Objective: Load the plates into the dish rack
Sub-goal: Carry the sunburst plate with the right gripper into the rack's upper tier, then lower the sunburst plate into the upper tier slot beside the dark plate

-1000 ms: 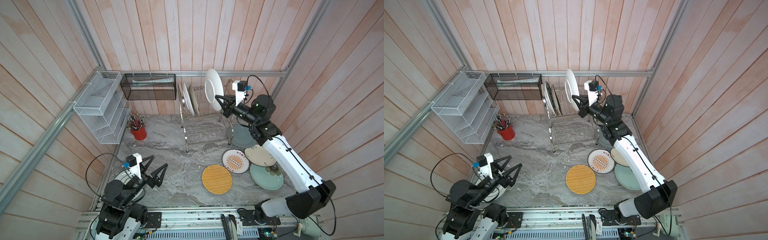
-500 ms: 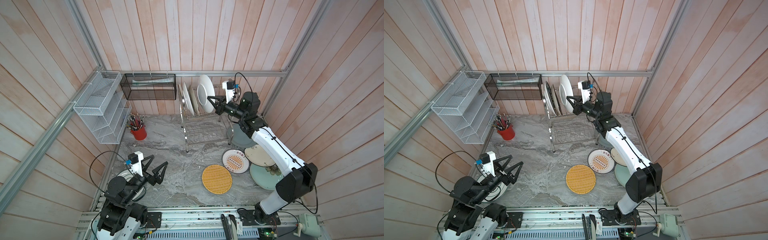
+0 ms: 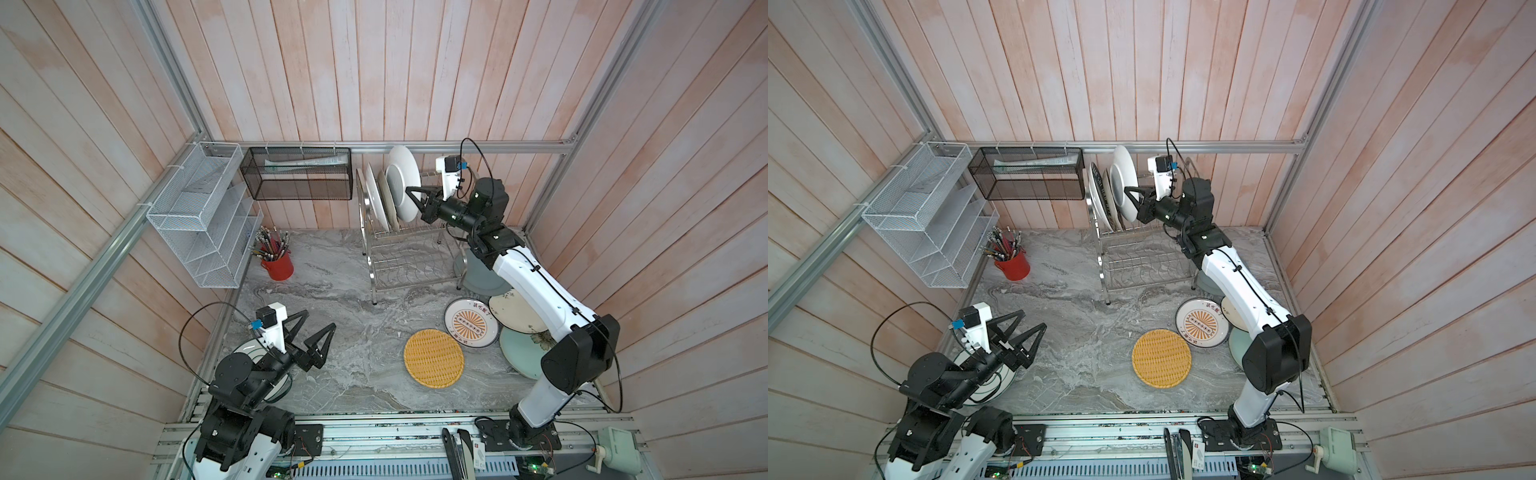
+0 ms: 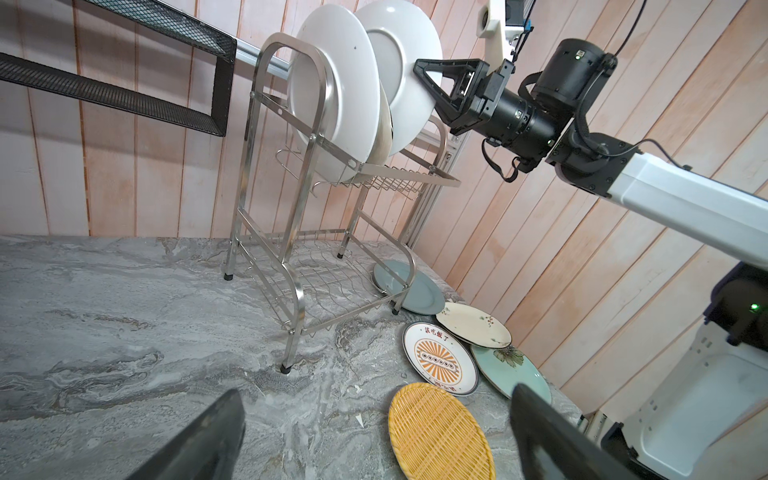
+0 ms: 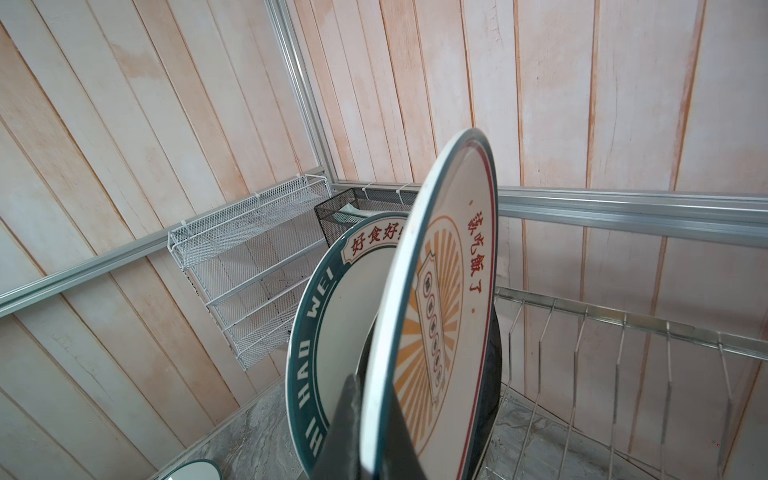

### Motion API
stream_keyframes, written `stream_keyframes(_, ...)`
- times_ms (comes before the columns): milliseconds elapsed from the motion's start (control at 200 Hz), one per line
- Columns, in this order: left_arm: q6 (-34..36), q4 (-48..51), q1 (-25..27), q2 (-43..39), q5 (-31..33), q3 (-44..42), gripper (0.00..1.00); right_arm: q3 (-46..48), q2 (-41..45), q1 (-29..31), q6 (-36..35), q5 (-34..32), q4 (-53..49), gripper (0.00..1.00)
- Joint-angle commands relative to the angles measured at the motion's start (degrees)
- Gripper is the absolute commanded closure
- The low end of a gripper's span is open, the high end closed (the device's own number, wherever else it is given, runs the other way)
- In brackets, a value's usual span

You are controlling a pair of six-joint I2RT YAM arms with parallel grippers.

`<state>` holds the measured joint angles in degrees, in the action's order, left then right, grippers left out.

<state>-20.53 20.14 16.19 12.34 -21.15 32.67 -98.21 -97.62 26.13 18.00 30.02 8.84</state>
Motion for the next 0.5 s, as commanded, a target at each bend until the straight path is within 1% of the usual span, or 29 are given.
stream_keyframes(0,1.0,-0.8,0.1,-0.4,-0.7,-0.9,0.0,-2.3,-0.5,0.1,0.4,-1.7,1.7,1.0)
stream_keyframes(255,1.3,-0.8,0.1,-0.5,-1.0,-0.9,0.0,-1.5,-0.8,0.1,-1.4,-3.0,0.0,1.0)
stream_keyframes(495,1.3,-0.8,0.2,-0.6,-1.1,-0.9,0.0,1.2,-1.4,0.1,-0.7,-3.0,0.5,1.0)
